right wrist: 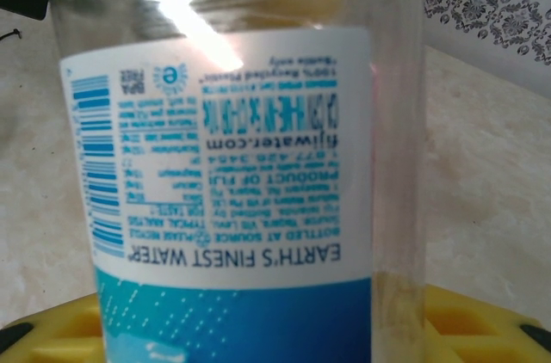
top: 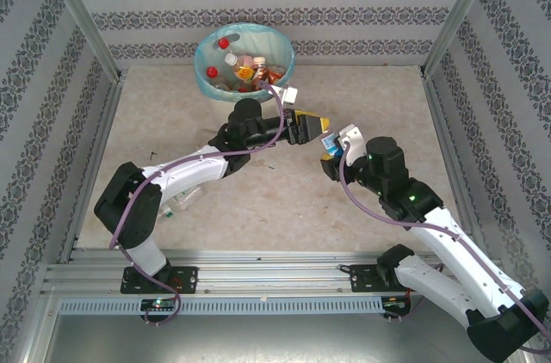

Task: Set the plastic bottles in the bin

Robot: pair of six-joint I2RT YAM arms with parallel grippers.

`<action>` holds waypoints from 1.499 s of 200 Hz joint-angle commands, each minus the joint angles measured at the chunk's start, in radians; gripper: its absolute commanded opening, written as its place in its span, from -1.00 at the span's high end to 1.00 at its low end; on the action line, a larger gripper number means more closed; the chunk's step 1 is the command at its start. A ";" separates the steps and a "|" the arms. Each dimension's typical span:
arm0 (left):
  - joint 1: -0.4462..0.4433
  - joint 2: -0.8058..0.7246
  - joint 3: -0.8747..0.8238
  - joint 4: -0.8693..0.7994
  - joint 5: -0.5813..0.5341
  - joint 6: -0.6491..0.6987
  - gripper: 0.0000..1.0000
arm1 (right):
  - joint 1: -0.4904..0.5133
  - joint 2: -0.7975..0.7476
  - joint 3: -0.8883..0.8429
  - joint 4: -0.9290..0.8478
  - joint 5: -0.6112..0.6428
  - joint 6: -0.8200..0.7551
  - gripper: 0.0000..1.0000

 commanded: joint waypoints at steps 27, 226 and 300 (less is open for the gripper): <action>-0.026 -0.019 0.004 -0.047 0.045 0.090 -0.61 | -0.009 0.044 0.036 0.116 -0.007 0.034 0.21; -0.021 0.203 0.210 -0.120 0.054 0.177 -0.34 | -0.021 0.191 0.060 0.258 -0.065 -0.050 0.17; 0.016 0.234 0.243 -0.070 0.069 0.122 0.02 | -0.044 0.172 0.045 0.284 -0.040 -0.045 0.17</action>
